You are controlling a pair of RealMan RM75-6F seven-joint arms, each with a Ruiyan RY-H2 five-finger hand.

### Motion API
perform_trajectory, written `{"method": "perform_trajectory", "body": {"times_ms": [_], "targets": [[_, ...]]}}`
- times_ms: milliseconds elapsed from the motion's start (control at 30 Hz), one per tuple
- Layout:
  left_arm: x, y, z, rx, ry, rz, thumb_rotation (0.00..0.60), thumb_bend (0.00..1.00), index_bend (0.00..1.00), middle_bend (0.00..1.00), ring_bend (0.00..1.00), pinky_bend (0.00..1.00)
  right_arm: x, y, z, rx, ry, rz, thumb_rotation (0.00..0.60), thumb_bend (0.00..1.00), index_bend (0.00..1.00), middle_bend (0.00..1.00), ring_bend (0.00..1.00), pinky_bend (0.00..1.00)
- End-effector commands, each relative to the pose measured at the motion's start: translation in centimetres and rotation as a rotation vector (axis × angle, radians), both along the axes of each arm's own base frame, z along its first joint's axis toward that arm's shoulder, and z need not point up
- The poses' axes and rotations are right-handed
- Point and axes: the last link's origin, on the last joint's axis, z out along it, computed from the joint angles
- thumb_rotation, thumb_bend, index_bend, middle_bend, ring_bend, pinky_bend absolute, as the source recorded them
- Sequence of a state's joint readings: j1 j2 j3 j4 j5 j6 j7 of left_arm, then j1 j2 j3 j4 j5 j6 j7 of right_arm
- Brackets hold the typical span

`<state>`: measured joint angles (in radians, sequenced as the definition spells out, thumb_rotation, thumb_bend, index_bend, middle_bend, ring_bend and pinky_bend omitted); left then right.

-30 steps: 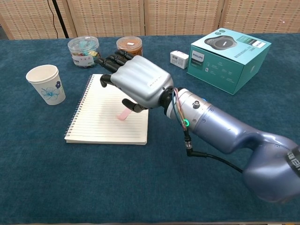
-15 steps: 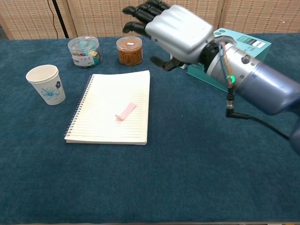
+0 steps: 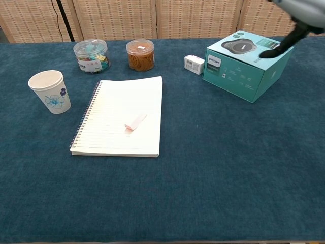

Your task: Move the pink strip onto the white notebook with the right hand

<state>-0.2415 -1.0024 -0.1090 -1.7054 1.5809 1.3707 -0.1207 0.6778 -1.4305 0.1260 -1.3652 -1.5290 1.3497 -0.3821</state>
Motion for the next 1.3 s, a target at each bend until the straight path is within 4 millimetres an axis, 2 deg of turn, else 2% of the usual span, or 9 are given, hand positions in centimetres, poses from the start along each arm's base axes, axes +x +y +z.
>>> {"method": "perform_trajectory", "body": {"times_ms": [33, 200, 400, 467, 533, 600, 667, 1067, 1300], "targets": [[1.7, 1.4, -0.6, -0.014, 0.023, -0.073, 0.600, 0.00, 0.00, 0.70, 0.57, 0.60, -4.1, 2.2, 2.7, -0.014, 0.001, -0.118, 0.600, 0.00, 0.03, 0.00, 0.00, 0.00], [3.3, 2.5, -1.8, -0.052, 0.066, -0.138, 0.600, 0.00, 0.00, 0.81, 0.68, 0.73, -9.0, 5.4, 4.7, -0.008, 0.026, -0.258, 0.600, 0.00, 0.00, 0.00, 0.00, 0.00], [5.3, 2.8, -3.7, -0.152, 0.169, -0.149, 0.600, 0.00, 0.00, 0.62, 0.56, 0.71, -12.9, 9.5, 6.3, -0.010, 0.002, -0.390, 0.600, 0.00, 0.00, 0.00, 0.00, 0.00], [6.0, 2.8, -4.0, -0.153, 0.190, -0.151, 0.600, 0.00, 0.00, 0.49, 0.44, 0.58, -13.6, 10.4, 6.8, -0.017, -0.029, -0.419, 0.600, 0.00, 0.00, 0.00, 0.00, 0.00], [6.3, 2.7, -4.4, -0.160, 0.206, -0.138, 0.600, 0.00, 0.00, 0.27, 0.22, 0.30, -14.0, 11.2, 7.1, -0.024, -0.065, -0.438, 0.600, 0.00, 0.00, 0.00, 0.00, 0.00], [6.8, 2.6, -4.9, -0.174, 0.224, -0.123, 0.600, 0.00, 0.00, 0.10, 0.07, 0.15, -14.2, 11.9, 7.5, -0.031, -0.116, -0.455, 0.600, 0.00, 0.00, 0.00, 0.00, 0.00], [7.2, 2.4, -5.3, -0.186, 0.235, -0.112, 0.600, 0.00, 0.00, 0.00, 0.00, 0.03, -14.4, 12.4, 7.7, -0.036, -0.148, -0.466, 0.600, 0.00, 0.00, 0.00, 0.00, 0.00], [9.9, 2.7, -7.5, -0.284, 0.242, -0.087, 0.600, 0.00, 0.19, 0.00, 0.00, 0.00, -15.3, 13.9, 8.4, -0.048, -0.248, -0.518, 0.600, 0.00, 0.00, 0.00, 0.00, 0.00], [12.1, 3.3, -10.2, -0.364, 0.237, -0.102, 0.600, 0.00, 0.24, 0.00, 0.00, 0.00, -15.7, 14.3, 9.2, -0.060, -0.261, -0.514, 0.600, 0.00, 0.00, 0.00, 0.00, 0.00]]}}
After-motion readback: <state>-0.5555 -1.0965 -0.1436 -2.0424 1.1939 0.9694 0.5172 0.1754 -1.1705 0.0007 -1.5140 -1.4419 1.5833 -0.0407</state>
